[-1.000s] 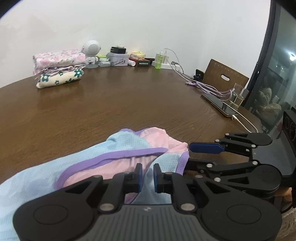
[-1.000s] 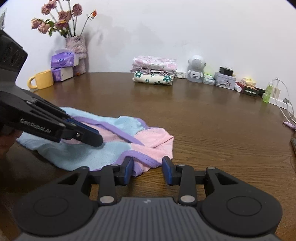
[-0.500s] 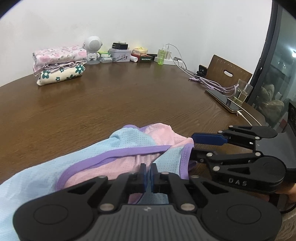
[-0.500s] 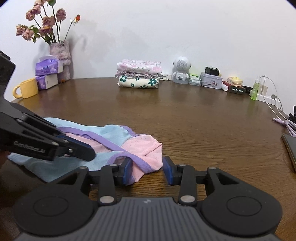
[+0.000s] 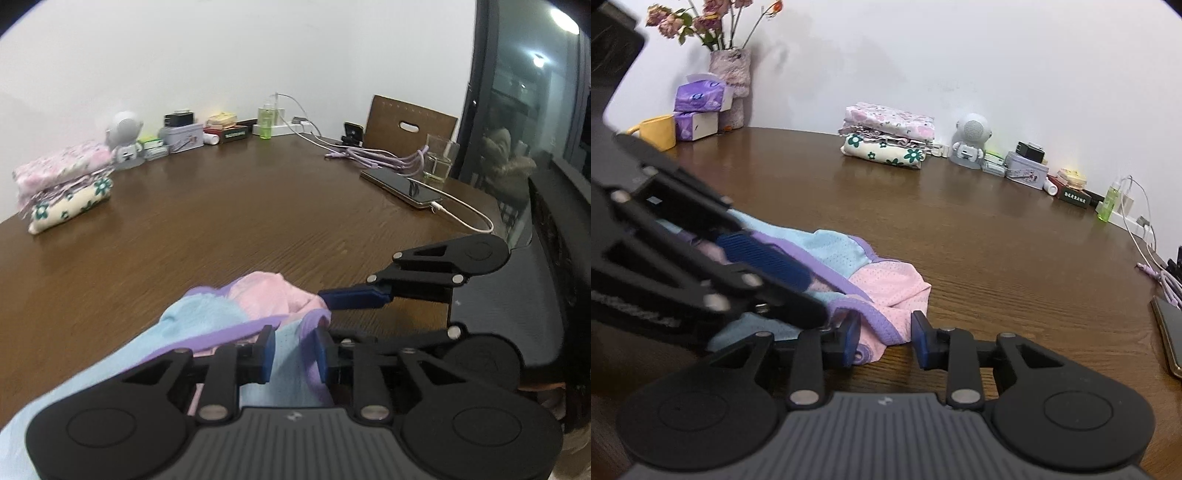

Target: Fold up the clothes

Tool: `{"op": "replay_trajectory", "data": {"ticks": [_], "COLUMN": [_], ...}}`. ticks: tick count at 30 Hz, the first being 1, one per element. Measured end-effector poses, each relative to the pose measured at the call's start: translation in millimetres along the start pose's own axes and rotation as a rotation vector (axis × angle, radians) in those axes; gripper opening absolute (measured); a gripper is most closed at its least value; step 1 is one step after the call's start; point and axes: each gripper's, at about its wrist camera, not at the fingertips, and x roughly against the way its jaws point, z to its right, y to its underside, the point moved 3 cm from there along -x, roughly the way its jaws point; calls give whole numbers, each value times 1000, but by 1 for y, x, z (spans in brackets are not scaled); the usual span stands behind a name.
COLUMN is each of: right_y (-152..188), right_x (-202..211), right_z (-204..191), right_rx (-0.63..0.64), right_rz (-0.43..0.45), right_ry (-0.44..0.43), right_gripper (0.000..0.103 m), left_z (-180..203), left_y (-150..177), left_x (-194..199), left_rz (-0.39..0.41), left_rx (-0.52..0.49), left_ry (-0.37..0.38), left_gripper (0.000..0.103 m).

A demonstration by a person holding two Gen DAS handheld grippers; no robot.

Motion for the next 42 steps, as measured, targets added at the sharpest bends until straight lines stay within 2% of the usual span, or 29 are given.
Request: {"op": "replay_trajectory", "data": {"ticks": [3, 4, 8, 16, 21, 23, 25, 30, 32, 34, 37, 40, 42], "right_y": [0, 0, -1, 0, 2, 2, 2, 7, 7, 6, 4, -2, -7], "right_x": [-1, -1, -3, -7, -6, -5, -3, 13, 19, 19, 17, 21, 24], "right_z": [3, 5, 6, 16, 14, 15, 19, 40, 44, 42, 35, 38, 43], "right_rx": [20, 22, 46, 29, 25, 21, -19, -152, -183, -166, -143, -182, -215], "right_rz": [-4, -4, -1, -17, -23, -28, -31, -25, -8, -4, -3, 40, 74], "right_ry": [9, 8, 1, 45, 52, 53, 14, -58, -70, -63, -68, -78, -77], "right_gripper": [29, 29, 30, 29, 24, 24, 27, 27, 27, 27, 27, 28, 31], "left_z": [4, 4, 5, 5, 4, 4, 1, -9, -10, -10, -11, -13, -12], "left_y": [-3, -2, 1, 13, 15, 14, 12, 3, 0, -2, 1, 5, 5], "left_x": [-10, -13, -16, -10, -10, -9, -3, 13, 9, 3, -9, -16, -15], "left_rz": [-18, -26, -25, -32, -35, -36, -28, 17, 5, -16, -58, -79, -76], "left_rx": [-47, -49, -62, -98, -99, -90, -53, -27, -45, -58, -51, -35, -39], "left_ry": [-11, -6, -17, -49, -52, -38, -6, -26, -35, -39, -29, -14, -12], "left_gripper": [15, 3, 3, 3, 3, 7, 11, 14, 16, 19, 19, 20, 19]}}
